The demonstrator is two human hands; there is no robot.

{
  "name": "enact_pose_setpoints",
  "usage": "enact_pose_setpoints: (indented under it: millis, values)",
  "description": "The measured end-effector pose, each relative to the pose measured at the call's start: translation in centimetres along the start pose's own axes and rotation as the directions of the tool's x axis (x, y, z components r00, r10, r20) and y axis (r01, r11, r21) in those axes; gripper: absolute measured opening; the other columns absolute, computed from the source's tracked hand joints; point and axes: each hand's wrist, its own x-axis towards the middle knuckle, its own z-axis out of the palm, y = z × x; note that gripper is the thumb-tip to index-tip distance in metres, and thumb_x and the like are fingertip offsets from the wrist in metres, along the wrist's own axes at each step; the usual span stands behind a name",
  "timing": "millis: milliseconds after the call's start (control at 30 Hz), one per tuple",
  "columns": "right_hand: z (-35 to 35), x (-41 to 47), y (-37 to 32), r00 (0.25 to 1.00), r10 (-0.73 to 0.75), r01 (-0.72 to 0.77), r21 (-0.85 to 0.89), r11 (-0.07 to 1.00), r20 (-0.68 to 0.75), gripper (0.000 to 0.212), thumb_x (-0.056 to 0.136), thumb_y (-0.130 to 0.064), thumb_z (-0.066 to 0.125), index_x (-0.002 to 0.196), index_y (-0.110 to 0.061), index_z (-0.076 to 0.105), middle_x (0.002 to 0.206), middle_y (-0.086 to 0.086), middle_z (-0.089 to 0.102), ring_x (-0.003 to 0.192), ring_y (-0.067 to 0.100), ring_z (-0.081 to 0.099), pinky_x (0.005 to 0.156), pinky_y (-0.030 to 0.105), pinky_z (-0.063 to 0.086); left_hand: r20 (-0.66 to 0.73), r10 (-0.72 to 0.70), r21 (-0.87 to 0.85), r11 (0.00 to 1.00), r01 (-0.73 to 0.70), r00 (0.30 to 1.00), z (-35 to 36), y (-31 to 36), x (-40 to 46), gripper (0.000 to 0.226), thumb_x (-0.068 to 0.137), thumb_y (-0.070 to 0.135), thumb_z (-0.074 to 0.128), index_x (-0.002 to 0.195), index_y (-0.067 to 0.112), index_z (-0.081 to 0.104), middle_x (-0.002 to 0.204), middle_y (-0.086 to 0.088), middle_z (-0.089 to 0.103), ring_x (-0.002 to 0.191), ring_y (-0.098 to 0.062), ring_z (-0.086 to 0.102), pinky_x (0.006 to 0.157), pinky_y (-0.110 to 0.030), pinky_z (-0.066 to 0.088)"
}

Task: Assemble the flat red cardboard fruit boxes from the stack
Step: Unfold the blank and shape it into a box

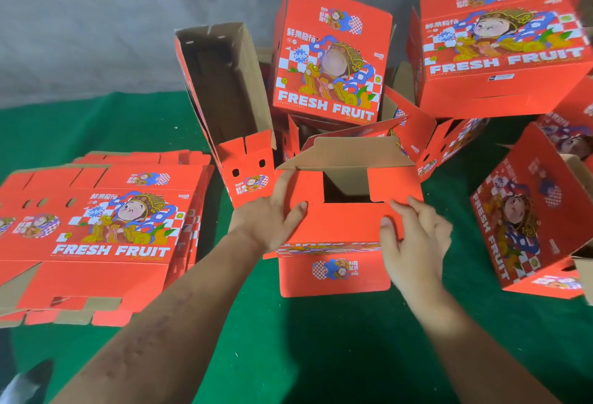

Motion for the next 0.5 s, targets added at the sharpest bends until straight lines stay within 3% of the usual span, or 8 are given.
enact_pose_setpoints:
  millis: [33,100,167,267,333,433,500]
  values:
    - [-0.3,0.9,0.1,0.998,-0.053,0.052,-0.025,0.998,-0.037,0.037,0.098,-0.038,0.049,0.107,-0.014,0.075,0.124,0.008,0.063,0.111,0.037,0.053,0.097,0.048,0.037,-0.020,0.004,-0.025,1.000,-0.004,1.000,0.2,-0.1,-0.1,0.076,0.103,0.064,0.027,0.152,0.051,-0.029,0.120,-0.015,0.070,0.103,-0.038,0.067,0.084,-0.048,0.054]
    - [-1.1,3.2,-0.1,0.997,-0.074,0.074,-0.034,0.997,-0.015,0.045,0.102,-0.042,0.039,0.092,-0.010,0.069,0.098,0.013,0.062,0.092,0.035,0.052,0.081,0.044,0.037,-0.075,0.010,-0.108,0.994,-0.018,0.997,0.6,0.0,-0.5,0.083,0.105,0.055,0.036,0.153,0.048,-0.032,0.154,-0.014,0.042,0.134,-0.039,0.048,0.103,-0.055,0.048]
    - [-1.5,5.8,-0.7,0.990,0.112,-0.114,0.027,0.993,0.089,0.057,0.101,-0.059,0.028,0.110,-0.014,0.062,0.098,0.014,0.064,0.097,0.041,0.053,0.076,0.044,0.038,-0.106,0.010,-0.248,0.968,-0.036,0.994,1.2,0.3,-0.7,0.088,0.106,0.044,0.044,0.157,0.041,-0.026,0.166,-0.010,0.017,0.147,-0.040,0.028,0.117,-0.054,0.034]
    - [-1.5,8.4,-0.8,0.912,0.328,-0.366,0.126,0.922,0.247,0.067,0.099,-0.075,0.030,0.151,-0.034,0.041,0.136,0.019,0.054,0.117,0.043,0.056,0.094,0.048,0.044,-0.142,-0.021,-0.370,0.928,-0.034,0.990,1.7,0.7,-0.6,0.099,0.102,0.037,0.055,0.156,0.040,-0.029,0.159,-0.013,0.021,0.144,-0.040,0.028,0.119,-0.051,0.026]
    - [-1.4,9.4,-1.0,0.846,0.363,-0.452,0.163,0.877,0.391,0.072,0.093,-0.082,0.034,0.151,-0.040,0.040,0.143,0.017,0.038,0.120,0.038,0.053,0.098,0.043,0.037,-0.142,-0.068,-0.408,0.913,0.004,0.987,1.9,0.9,-0.7,0.103,0.098,0.035,0.060,0.158,0.040,-0.024,0.152,-0.013,0.025,0.142,-0.038,0.028,0.119,-0.049,0.024]
    - [-1.0,10.8,-1.9,0.746,0.393,-0.534,0.130,0.835,0.538,0.079,0.077,-0.092,0.033,0.131,-0.036,0.048,0.135,0.006,0.033,0.116,0.032,0.047,0.101,0.046,0.035,-0.103,-0.163,-0.563,0.823,0.078,0.981,2.0,0.3,-0.9,0.087,0.092,0.034,0.067,0.160,0.044,0.012,0.142,-0.005,0.029,0.139,-0.025,0.028,0.120,-0.041,0.022]
    - [-1.1,11.1,-2.3,0.693,0.410,-0.558,0.082,0.826,0.594,0.066,0.080,-0.080,0.043,0.129,-0.037,0.047,0.140,0.009,0.036,0.120,0.031,0.043,0.103,0.046,0.035,-0.072,-0.269,-0.725,0.676,0.135,0.960,2.3,-0.4,-1.2,0.055,0.083,0.039,0.065,0.134,0.049,0.045,0.131,0.002,0.033,0.130,-0.015,0.029,0.121,-0.038,0.024]
